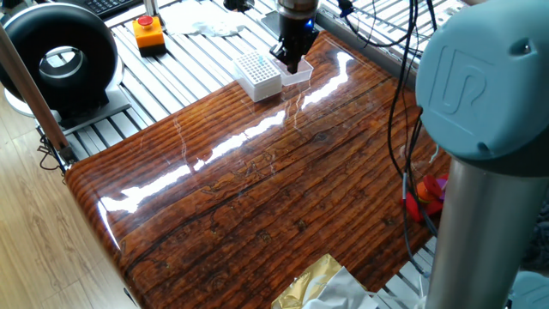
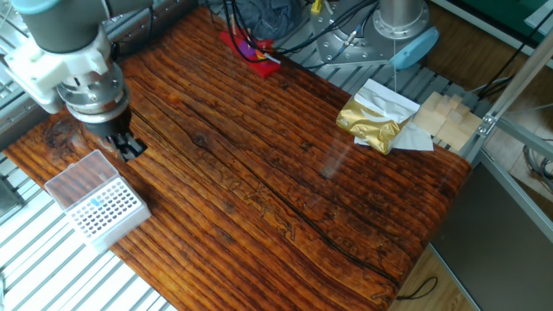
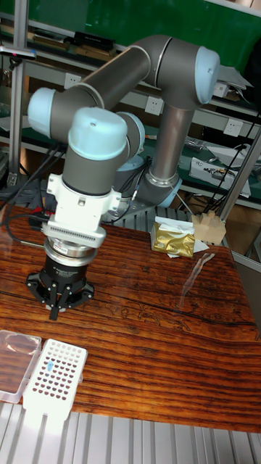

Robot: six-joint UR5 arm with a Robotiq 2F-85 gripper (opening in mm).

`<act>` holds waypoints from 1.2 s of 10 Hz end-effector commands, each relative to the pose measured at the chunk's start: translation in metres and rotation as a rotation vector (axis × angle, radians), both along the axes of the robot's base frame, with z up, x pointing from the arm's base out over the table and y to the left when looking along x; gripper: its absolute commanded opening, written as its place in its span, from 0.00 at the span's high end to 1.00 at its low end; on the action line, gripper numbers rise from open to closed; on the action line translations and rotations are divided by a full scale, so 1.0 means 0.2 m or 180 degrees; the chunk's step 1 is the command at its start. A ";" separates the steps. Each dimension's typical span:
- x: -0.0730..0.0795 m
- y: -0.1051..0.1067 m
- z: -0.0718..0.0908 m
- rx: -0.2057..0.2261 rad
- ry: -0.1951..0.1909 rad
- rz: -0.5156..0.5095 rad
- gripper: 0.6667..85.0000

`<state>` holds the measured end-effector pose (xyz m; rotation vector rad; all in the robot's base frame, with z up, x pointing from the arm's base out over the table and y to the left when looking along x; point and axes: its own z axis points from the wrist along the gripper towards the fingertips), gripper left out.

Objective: Insert a medium pipette tip into the holder for medium pipette tips

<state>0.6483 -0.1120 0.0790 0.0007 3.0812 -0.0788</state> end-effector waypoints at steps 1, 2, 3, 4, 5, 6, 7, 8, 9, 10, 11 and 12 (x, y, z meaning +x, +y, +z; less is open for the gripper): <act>0.04 0.08 -0.04 -0.0006 -0.0183 -0.0027 1.00; 0.02 0.08 -0.05 -0.0032 -0.0143 -0.0019 1.00; 0.02 0.07 -0.05 -0.0043 -0.0138 -0.0005 1.00; 0.02 0.07 -0.06 -0.0047 -0.0138 -0.0010 1.00; 0.02 0.07 -0.06 -0.0057 -0.0133 -0.0005 1.00; -0.02 0.01 -0.07 -0.0183 -0.0033 -0.0040 1.00; -0.03 -0.01 -0.07 -0.0228 -0.0003 -0.0028 1.00; -0.06 0.03 -0.08 -0.0100 0.0056 -0.0160 1.00; -0.08 0.04 -0.10 -0.0054 0.0101 -0.0227 1.00; -0.08 0.04 -0.11 -0.0020 0.0117 -0.0237 1.00; -0.11 0.08 -0.11 0.0102 0.0186 -0.0321 1.00; -0.13 0.10 -0.10 0.0130 0.0216 -0.0336 1.00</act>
